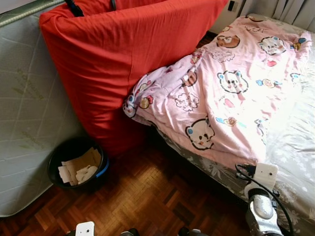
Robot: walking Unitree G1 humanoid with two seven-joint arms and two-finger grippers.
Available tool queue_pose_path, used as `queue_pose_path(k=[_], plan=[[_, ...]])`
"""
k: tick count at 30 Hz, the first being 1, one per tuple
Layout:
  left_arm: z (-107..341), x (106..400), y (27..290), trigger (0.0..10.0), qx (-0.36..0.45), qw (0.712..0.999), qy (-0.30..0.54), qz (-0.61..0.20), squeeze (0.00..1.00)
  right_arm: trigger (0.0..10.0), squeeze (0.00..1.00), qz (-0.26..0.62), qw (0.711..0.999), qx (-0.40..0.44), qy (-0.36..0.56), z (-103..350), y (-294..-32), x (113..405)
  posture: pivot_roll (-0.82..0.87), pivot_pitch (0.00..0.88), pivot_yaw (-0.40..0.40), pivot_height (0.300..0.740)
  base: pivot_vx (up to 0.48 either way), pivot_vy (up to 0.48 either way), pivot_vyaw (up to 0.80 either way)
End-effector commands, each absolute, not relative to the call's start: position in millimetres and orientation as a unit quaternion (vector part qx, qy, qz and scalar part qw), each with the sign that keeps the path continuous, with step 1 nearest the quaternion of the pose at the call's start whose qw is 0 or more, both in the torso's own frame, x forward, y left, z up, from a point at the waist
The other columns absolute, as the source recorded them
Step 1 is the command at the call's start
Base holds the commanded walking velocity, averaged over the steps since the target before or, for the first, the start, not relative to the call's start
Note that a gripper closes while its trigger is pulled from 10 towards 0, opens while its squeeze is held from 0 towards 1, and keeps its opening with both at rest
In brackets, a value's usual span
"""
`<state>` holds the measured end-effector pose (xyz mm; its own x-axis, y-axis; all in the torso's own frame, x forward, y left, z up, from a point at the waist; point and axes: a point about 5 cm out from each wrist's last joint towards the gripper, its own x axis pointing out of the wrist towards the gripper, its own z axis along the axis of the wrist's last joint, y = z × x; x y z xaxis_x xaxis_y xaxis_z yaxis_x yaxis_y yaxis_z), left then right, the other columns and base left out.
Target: Clean up the room
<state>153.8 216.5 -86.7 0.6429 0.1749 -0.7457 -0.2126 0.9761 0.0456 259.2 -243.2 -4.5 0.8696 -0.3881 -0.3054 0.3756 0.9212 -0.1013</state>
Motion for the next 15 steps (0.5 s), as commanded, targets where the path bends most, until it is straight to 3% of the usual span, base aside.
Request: queue_pose_path(k=[1,15], plan=[[-92.0,141.1,215.9,10.0,-0.018,0.897,0.427,0.108,0.00,10.0,0.00,-0.199,0.961,-0.022,0.192,-15.3,-244.0,248.2,-0.06,0.198,-0.009,0.740,0.000,0.000,0.00],[-90.2,145.0,215.2,10.0,-0.016,0.902,0.419,0.107,0.00,10.0,0.00,-0.192,0.947,-0.019,0.258,-35.2,-242.5,228.8,-0.06,0.196,-0.006,0.740,0.000,0.000,0.00]])
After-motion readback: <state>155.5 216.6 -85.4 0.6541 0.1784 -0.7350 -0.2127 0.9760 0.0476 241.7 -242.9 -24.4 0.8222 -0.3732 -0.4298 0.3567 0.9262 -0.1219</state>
